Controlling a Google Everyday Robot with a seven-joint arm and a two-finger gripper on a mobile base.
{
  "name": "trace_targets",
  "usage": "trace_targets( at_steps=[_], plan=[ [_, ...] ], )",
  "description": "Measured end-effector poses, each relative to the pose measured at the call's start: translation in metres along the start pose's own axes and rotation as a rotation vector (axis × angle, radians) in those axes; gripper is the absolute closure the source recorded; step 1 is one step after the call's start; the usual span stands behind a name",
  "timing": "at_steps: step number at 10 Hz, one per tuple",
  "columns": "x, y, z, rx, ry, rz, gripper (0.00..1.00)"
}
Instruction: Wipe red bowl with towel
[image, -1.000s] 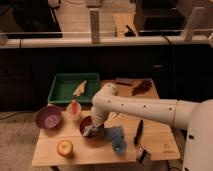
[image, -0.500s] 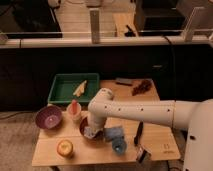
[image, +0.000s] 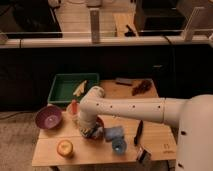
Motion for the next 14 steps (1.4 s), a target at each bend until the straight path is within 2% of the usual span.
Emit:
trace_targets(
  at_steps=[2, 5, 10, 12, 14],
  plan=[
    [0.013, -0.022, -0.007, 0.035, 0.009, -0.026, 1.00],
    [0.037, -0.031, -0.018, 0.051, 0.073, -0.018, 1.00],
    [0.079, 0.015, -0.034, 0.047, 0.176, 0.107, 1.00],
    [0.091, 0.034, -0.034, 0.040, 0.192, 0.165, 1.00],
    [0.094, 0.050, -0.029, 0.016, 0.207, 0.201, 1.00]
  ],
)
